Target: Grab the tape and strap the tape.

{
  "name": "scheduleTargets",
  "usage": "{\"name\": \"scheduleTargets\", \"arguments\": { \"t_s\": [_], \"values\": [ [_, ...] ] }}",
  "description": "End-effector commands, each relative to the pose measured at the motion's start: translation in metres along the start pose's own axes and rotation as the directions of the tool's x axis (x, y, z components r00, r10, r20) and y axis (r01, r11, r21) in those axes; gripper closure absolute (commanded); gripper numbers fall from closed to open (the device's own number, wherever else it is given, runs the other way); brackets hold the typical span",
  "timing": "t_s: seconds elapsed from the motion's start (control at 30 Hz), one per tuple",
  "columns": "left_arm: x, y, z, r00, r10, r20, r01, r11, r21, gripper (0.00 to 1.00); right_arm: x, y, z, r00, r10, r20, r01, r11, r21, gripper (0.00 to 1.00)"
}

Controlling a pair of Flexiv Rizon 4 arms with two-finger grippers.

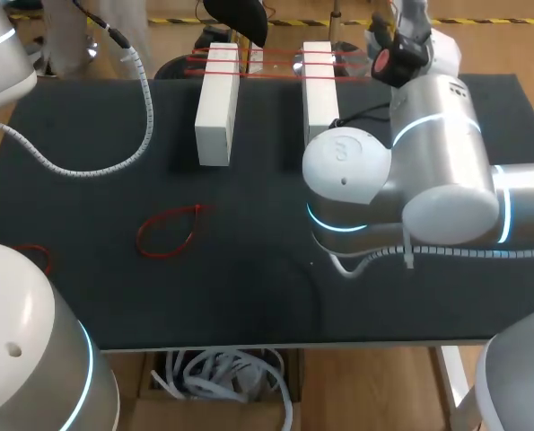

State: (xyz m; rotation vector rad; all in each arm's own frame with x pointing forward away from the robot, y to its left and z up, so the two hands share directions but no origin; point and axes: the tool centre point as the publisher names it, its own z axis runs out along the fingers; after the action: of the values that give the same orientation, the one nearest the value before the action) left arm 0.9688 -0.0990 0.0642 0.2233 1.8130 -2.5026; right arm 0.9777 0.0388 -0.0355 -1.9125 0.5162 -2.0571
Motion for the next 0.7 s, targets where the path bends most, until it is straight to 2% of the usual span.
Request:
{"name": "scheduleTargets", "arguments": {
  "t_s": [0.03,0.7],
  "values": [
    [-0.0004,-0.0001,-0.0008,1.0,0.0,-0.003,0.0,1.0,-0.001,1.0,0.0023,-0.001,-0.0028,1.0,-0.003,0.001,0.003,1.0,-0.01,0.51],
    [-0.0004,-0.0001,-0.0008,1.0,0.0,-0.003,0.0,1.0,-0.001,1.0,0.0089,0.0044,0.0026,0.999,-0.015,-0.03,0.013,0.999,-0.041,0.54]
  ]
}}
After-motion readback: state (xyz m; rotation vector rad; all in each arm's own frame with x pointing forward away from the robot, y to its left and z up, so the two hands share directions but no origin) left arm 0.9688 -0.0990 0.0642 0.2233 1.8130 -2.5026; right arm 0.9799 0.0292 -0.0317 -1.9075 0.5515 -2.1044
